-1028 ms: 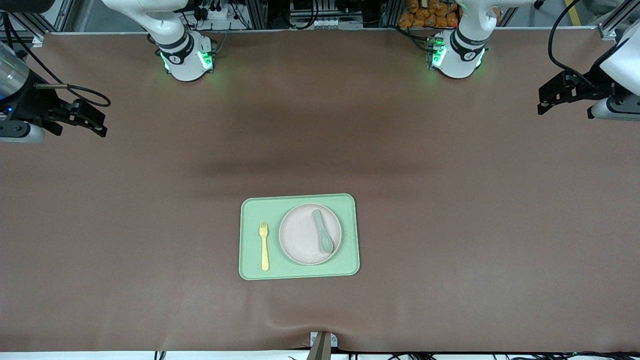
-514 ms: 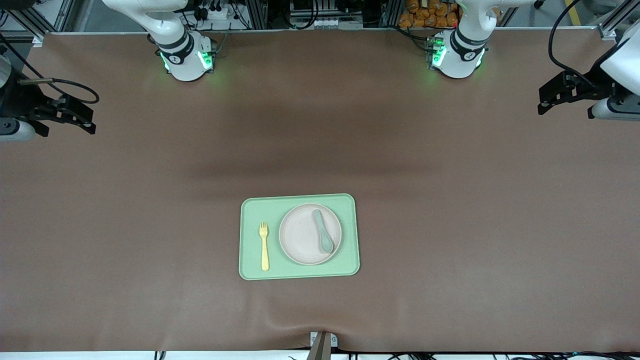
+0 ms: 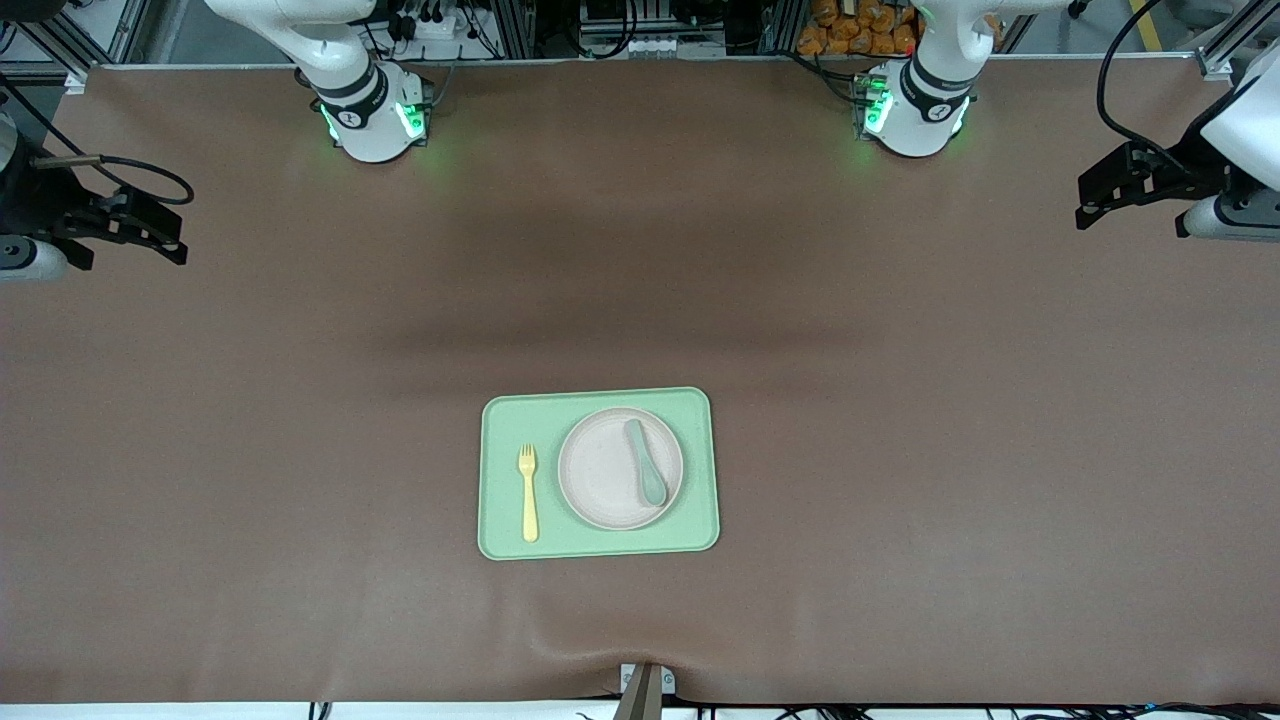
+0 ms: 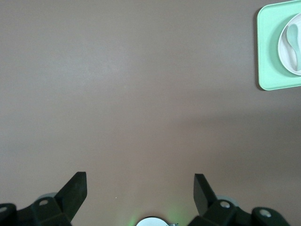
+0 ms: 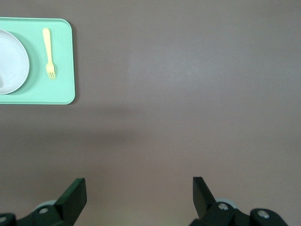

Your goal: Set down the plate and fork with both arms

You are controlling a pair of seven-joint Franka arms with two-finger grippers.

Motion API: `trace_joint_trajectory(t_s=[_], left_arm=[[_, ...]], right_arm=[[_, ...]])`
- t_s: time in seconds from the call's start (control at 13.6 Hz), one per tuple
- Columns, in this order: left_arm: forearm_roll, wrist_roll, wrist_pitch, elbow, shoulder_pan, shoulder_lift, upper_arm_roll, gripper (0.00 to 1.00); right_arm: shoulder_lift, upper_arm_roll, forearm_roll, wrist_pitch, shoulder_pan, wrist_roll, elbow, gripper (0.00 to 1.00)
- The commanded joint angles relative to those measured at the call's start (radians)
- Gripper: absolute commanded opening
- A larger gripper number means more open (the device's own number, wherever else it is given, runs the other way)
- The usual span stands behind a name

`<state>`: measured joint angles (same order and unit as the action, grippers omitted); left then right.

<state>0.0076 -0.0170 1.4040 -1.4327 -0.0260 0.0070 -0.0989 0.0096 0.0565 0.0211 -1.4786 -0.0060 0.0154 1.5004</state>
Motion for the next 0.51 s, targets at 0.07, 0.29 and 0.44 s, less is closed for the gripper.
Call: trace_joint_trajectory(t_s=[0.07, 0.29, 0.44], left_arm=[[0.002, 0.014, -0.006, 0.006, 0.005, -0.007, -0.002, 1.0], [0.002, 0.015, -0.007, 0.006, 0.005, -0.007, -0.001, 1.0], [0.002, 0.017, -0.007, 0.008, 0.005, -0.007, -0.001, 1.0]], right_arm=[[0.007, 0.013, 0.019, 0.017, -0.014, 0.012, -0.025, 1.0], [0.007, 0.013, 0.019, 0.015, -0.014, 0.012, -0.025, 1.0], [0.009, 0.013, 0.019, 0.012, -0.014, 0.012, -0.025, 1.0]])
